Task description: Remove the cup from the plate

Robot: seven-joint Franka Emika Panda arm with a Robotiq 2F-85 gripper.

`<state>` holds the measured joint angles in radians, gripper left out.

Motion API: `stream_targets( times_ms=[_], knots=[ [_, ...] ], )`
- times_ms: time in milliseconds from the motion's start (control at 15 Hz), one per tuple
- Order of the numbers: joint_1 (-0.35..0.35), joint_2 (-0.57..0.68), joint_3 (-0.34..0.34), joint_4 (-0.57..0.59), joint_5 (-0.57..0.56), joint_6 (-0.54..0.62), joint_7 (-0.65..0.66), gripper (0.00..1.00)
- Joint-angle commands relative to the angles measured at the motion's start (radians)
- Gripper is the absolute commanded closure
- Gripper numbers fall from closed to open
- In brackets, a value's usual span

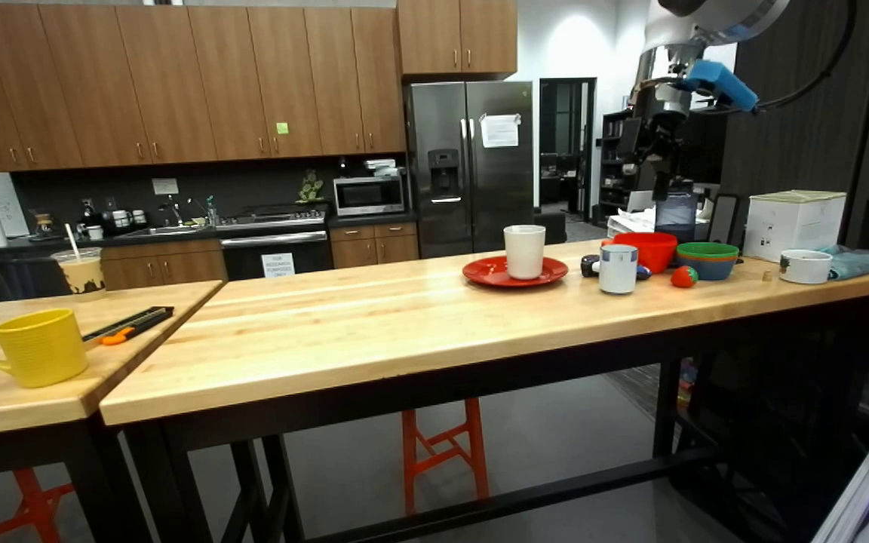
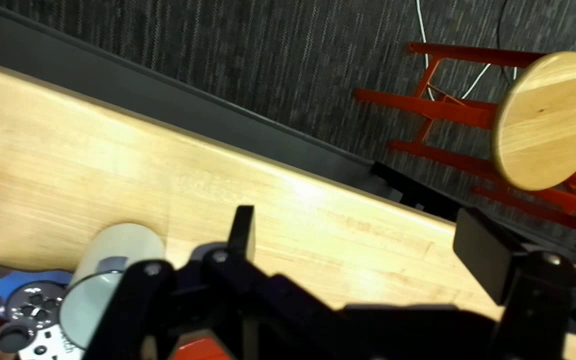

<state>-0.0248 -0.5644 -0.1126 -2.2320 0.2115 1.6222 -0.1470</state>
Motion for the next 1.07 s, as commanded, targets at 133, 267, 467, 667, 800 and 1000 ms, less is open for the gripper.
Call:
stream_targets(
  times_ms=[133,267,467,667,800,1000],
  knots=[
    [0.079,0.078,0.084,0.032,0.001,0.123,-0.064,0.0],
    [0.097,0.113,0.103,0.048,-0.028,0.182,-0.098,0.0],
    [0.106,0.155,0.113,0.07,-0.092,0.245,-0.159,0.0],
    [0.102,0.187,0.108,0.096,-0.165,0.299,-0.219,0.0],
    [0.099,0.202,0.102,0.102,-0.214,0.356,-0.259,0.0],
    [0.097,0.221,0.087,0.096,-0.247,0.444,-0.299,0.0]
  ],
)
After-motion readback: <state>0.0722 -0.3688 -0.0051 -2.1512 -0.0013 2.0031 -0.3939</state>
